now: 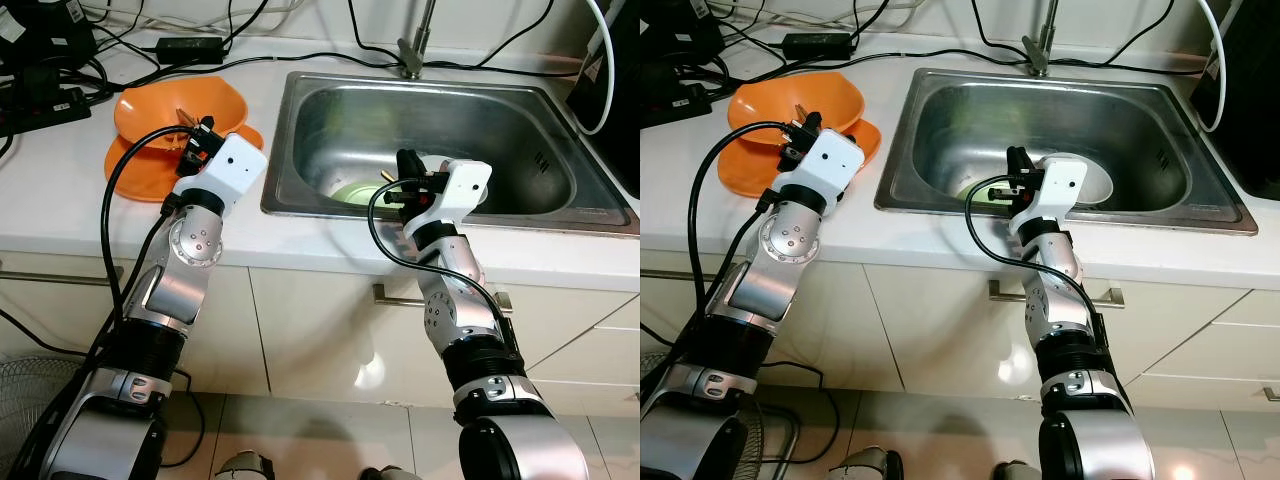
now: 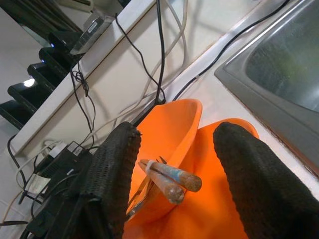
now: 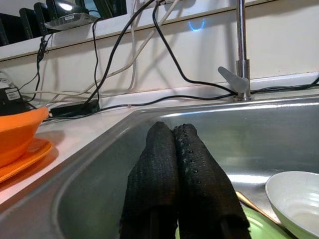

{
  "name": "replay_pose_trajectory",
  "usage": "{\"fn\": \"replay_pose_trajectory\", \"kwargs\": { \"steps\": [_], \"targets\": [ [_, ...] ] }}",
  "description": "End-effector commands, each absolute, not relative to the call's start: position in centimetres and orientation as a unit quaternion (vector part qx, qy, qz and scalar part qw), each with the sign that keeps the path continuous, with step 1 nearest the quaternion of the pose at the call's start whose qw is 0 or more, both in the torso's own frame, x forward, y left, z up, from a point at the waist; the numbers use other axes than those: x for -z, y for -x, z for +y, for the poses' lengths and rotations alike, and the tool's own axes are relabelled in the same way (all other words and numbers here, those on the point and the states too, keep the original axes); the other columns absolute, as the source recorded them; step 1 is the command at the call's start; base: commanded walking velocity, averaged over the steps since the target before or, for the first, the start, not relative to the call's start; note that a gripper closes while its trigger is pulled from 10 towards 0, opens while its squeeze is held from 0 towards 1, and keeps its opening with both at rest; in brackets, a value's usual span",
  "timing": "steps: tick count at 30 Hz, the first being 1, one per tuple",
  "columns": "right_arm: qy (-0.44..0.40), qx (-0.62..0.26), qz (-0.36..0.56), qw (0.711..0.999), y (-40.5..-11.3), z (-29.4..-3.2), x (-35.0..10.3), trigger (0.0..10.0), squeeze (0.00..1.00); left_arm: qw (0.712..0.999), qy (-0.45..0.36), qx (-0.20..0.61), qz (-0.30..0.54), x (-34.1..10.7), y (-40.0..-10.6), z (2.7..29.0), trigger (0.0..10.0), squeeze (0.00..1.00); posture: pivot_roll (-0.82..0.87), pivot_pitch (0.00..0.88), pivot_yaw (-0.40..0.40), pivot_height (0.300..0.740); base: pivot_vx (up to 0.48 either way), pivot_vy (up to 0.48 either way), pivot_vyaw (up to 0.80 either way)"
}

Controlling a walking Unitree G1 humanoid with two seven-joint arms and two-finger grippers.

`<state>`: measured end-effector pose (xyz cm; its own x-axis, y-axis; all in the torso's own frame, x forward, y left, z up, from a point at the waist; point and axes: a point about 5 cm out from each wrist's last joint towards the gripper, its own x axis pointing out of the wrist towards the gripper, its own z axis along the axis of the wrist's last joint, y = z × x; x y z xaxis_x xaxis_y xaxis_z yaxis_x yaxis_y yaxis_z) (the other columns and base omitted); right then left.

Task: Kitchen organization

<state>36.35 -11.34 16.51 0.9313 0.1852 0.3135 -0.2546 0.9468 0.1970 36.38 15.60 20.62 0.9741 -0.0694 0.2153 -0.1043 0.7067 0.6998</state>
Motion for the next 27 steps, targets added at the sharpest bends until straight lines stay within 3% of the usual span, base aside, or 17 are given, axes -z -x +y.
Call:
{"fn": "replay_pose_trajectory", "kwargs": {
  "steps": [1,14,15,17,18,27],
  "targets": [
    [-0.118,-0.107,-0.145,0.977,-36.36,-11.76,-16.41,10.0,0.00,0.913,-0.392,-0.008,-0.112,-20.50,-36.33,15.44,10.0,0.00,0.04,0.053,-0.017,0.732,0.000,0.000,0.00],
    [-0.118,-0.108,-0.145,0.976,-36.35,-11.77,-16.45,10.0,0.00,0.912,-0.403,-0.014,-0.083,-19.92,-36.69,15.53,10.0,0.00,0.04,0.058,-0.019,0.732,0.000,0.000,0.00],
    [-0.117,-0.106,-0.145,0.977,-36.34,-11.82,-16.41,10.0,0.00,0.913,-0.400,-0.014,-0.082,-19.90,-36.71,15.53,0.5,0.00,0.03,0.060,-0.018,0.732,0.000,0.000,0.00],
    [-0.117,-0.106,-0.145,0.977,-36.34,-11.84,-16.41,10.0,0.00,0.913,-0.399,-0.014,-0.082,-19.91,-36.71,15.52,0.5,0.00,0.03,0.060,-0.018,0.732,0.000,0.000,0.00],
    [-0.118,-0.105,-0.145,0.977,-36.36,-11.86,-16.43,10.0,0.00,0.914,-0.398,-0.014,-0.083,-19.96,-36.74,15.50,0.0,0.00,0.03,0.063,-0.018,0.732,0.000,0.000,0.00],
    [-0.118,-0.103,-0.145,0.977,-36.39,-11.94,-16.47,10.0,0.00,0.914,-0.397,-0.015,-0.087,-20.20,-36.77,15.43,0.0,0.00,0.04,0.066,-0.019,0.732,0.000,0.000,0.00]
  ]
}}
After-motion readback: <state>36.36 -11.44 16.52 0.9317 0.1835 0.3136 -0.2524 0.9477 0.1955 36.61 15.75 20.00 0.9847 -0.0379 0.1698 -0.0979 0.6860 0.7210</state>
